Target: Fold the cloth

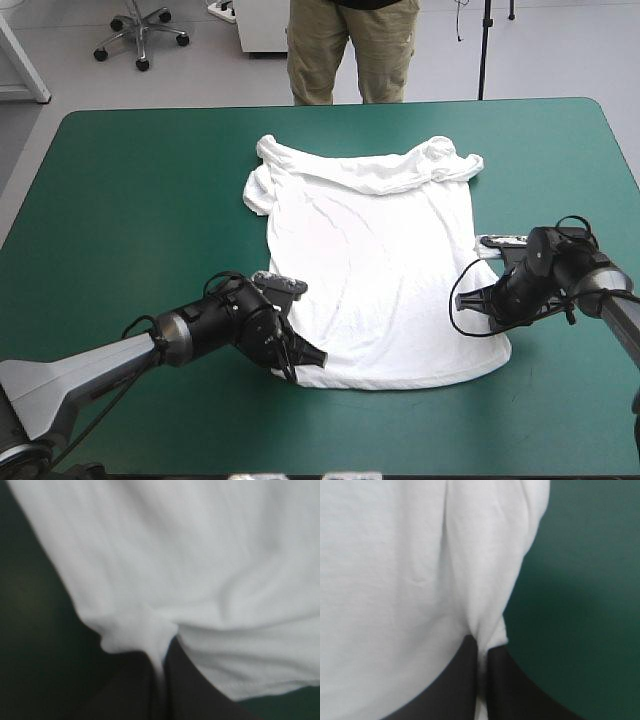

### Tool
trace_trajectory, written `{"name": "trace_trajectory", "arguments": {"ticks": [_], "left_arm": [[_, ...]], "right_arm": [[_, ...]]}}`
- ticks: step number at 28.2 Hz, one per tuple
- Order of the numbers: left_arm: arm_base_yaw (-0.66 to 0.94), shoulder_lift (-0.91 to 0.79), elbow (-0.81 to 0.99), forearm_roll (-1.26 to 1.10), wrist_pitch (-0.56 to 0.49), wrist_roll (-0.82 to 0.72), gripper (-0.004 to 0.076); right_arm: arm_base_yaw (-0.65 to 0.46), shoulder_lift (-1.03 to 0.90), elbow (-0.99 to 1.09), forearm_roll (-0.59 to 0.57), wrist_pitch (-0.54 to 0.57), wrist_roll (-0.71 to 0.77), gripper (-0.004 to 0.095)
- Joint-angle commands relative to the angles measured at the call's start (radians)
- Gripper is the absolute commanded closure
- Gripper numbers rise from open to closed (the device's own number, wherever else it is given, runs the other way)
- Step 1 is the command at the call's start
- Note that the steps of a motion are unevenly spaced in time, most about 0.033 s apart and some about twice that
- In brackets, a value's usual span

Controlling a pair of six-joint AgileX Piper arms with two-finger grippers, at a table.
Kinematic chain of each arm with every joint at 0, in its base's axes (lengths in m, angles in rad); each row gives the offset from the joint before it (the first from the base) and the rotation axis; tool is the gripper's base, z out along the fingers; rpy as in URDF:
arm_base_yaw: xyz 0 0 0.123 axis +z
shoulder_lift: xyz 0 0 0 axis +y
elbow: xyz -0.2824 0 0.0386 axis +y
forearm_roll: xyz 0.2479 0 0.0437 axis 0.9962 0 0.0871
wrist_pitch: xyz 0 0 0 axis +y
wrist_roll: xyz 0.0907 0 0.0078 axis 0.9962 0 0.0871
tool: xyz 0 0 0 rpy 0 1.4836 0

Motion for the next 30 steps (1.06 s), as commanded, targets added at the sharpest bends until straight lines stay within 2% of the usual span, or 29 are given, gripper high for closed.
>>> {"name": "trace_trajectory", "arguments": {"ticks": [1, 9, 13, 21, 30], "left_arm": [[0.071, -0.099, -0.108, 0.099, -0.024, 0.021, 0.0733], [0.212, -0.226, -0.416, 0.26, -0.019, 0.154, 0.0733], [0.235, -0.249, -0.594, 0.319, -0.057, 0.23, 0.0733], [0.237, -0.255, -0.899, 0.316, -0.196, 0.401, 0.0733], [0.235, -0.279, -1.21, 0.237, -0.231, 0.599, 0.0733]], "right_arm": [[-0.006, -0.131, -0.115, 0.029, 0.024, -0.035, 0.0925], [-0.006, -0.268, -0.437, 0.163, 0.031, -0.137, 0.0925], [-0.006, -0.272, -0.636, 0.176, 0.016, -0.179, 0.0925], [-0.006, -0.272, -0.932, 0.203, -0.091, -0.257, 0.0925], [-0.006, -0.272, -1.247, 0.207, -0.147, -0.323, 0.0925]]}}
